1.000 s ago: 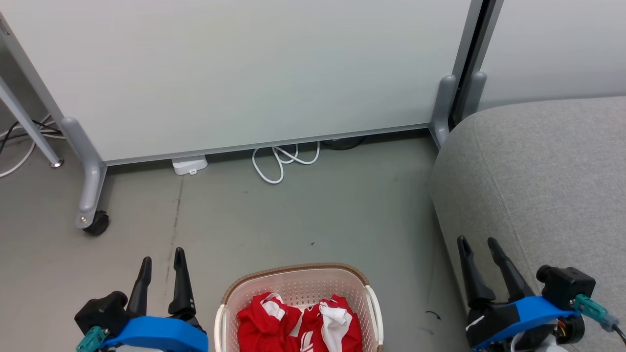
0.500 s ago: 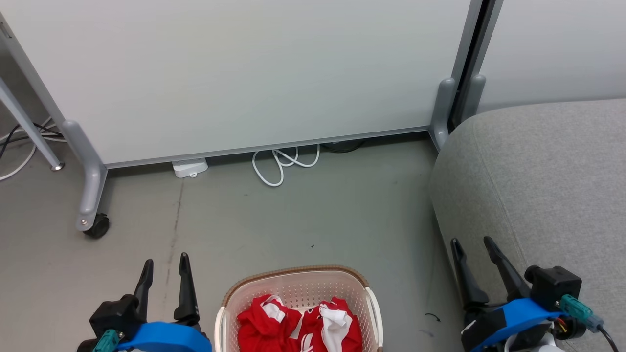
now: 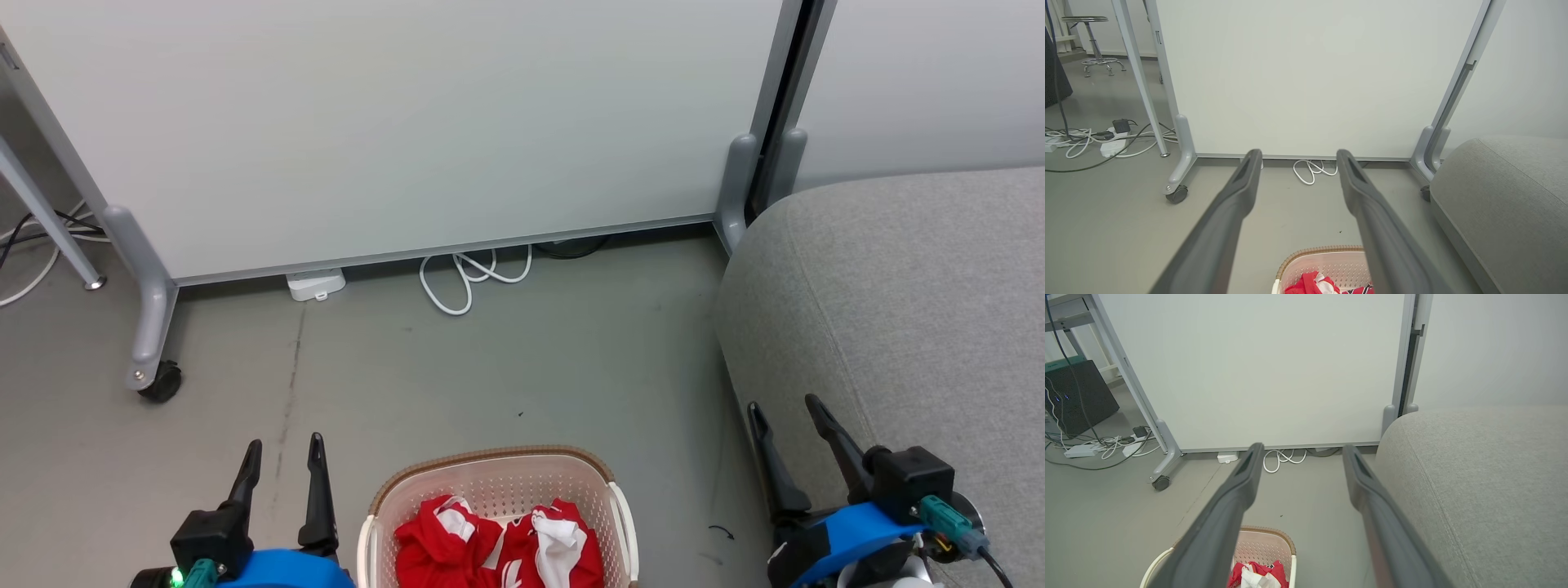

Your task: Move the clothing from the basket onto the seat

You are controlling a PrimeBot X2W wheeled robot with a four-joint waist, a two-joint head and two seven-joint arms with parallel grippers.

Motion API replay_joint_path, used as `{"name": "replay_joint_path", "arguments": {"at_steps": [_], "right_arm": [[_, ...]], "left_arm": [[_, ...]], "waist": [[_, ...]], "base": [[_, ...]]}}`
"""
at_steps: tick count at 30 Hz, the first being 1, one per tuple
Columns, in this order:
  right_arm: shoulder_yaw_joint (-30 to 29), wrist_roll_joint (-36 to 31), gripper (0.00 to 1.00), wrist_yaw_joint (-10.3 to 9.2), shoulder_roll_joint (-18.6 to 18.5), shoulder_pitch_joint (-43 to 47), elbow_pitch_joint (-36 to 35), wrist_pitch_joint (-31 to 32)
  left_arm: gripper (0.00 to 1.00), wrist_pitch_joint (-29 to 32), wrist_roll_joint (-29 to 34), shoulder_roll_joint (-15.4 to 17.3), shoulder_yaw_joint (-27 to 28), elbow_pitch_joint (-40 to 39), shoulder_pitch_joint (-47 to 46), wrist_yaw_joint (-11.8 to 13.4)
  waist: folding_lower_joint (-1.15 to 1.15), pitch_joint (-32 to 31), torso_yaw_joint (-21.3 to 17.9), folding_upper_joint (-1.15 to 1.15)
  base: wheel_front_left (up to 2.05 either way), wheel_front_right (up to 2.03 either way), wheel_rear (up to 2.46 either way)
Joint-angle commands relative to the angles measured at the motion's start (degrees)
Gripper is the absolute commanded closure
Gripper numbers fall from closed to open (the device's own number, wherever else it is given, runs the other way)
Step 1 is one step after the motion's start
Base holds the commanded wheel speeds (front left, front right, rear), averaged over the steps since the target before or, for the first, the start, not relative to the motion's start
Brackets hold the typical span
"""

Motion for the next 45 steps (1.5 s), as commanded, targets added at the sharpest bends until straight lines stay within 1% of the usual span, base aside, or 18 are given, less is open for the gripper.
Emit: {"name": "replay_joint_path", "arguments": {"at_steps": [1, 13, 19, 26, 29, 45], "right_arm": [[0.04, -1.31, 0.0, 0.13, -0.37, 0.21, -0.18, -0.43], [0.11, -4.82, 0.0, 0.13, -0.39, 0.21, 0.21, -1.39], [-0.2, -3.73, 0.0, 0.13, -0.38, 0.3, 0.59, -1.45], [-0.18, -3.23, 0.0, 0.13, -0.37, -0.04, 0.89, -1.84], [-0.74, -3.82, 0.0, 0.09, -0.34, -0.98, 2.42, -2.33], [-0.14, -3.33, 0.0, 0.09, -0.34, -0.42, 0.59, -1.12]], "left_arm": [[0.0, -0.45, 1.13, 0.29, -0.16, 0.18, -0.11, 0.15], [0.0, -1.57, 3.57, 0.04, 0.14, 0.41, 0.42, 0.79], [0.0, -1.57, 2.0, -0.21, 0.36, 0.58, 0.35, 0.65], [0.0, -1.57, 1.68, -0.17, 0.36, 0.68, 0.28, 0.87], [0.0, -1.57, 1.84, -0.05, 0.19, 0.66, 0.0, 1.04], [0.0, -1.56, 1.41, 0.23, -0.36, 0.67, -0.14, 1.5]], "waist": [[0.0, -0.02, 0.02, 0.0], [-0.01, -0.2, 0.13, 0.0], [-0.01, -0.29, 0.17, 0.0], [-0.01, -0.23, 0.14, 0.0], [-0.01, -0.11, 0.21, 0.0], [-0.01, 0.44, -1.03, 0.0]], "base": [[0.0, 0.0, 0.0], [0.0, 0.0, 0.0], [0.0, 0.0, 0.0], [0.0, 0.0, 0.0], [0.0, 0.0, 0.0], [0.0, 0.0, 0.0]]}}
